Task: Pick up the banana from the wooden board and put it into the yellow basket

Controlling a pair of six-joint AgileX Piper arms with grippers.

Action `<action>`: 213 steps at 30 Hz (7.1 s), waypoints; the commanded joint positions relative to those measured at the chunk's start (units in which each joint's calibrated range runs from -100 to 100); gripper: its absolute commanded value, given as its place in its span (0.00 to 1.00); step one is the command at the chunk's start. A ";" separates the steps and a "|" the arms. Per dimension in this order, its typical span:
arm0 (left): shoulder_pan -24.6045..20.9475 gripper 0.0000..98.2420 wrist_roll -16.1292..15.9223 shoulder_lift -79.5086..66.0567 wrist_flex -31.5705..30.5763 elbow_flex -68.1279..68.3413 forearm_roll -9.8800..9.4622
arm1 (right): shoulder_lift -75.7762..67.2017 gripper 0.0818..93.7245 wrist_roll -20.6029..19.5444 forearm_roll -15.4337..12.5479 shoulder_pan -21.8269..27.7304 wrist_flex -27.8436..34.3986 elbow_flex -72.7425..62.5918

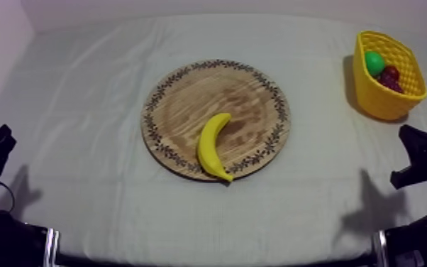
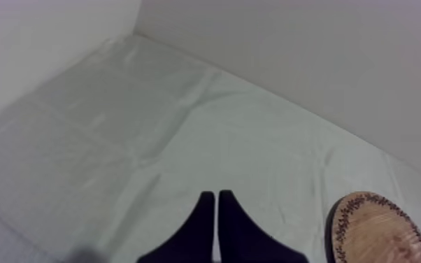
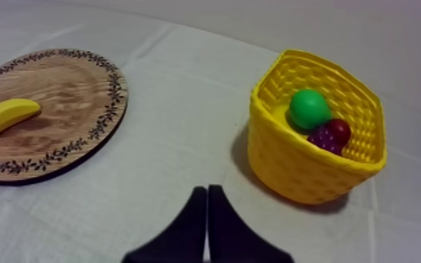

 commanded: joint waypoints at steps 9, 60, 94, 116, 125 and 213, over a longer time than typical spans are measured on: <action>-0.01 0.00 -0.01 0.04 0.00 0.00 -0.02 | 0.06 0.00 0.10 -0.25 4.31 -1.51 0.01; -0.01 0.00 -0.01 0.04 0.00 0.00 -0.02 | 76.78 0.00 -14.30 -0.53 -9.64 52.64 -90.85; -0.01 0.00 -0.01 0.04 0.00 0.00 -0.02 | 101.14 0.66 -28.36 -1.33 -29.97 43.85 -89.55; -0.01 0.00 -0.01 0.04 0.00 0.00 -0.02 | 124.24 0.67 -33.22 -1.80 -31.54 36.54 -92.08; -0.01 0.00 -0.01 0.04 0.00 0.00 -0.02 | 130.69 0.64 -34.66 -1.00 -31.59 35.13 -93.96; -0.01 0.00 -0.01 0.04 0.00 0.00 -0.02 | 98.78 0.36 -22.70 6.19 8.26 42.96 -101.87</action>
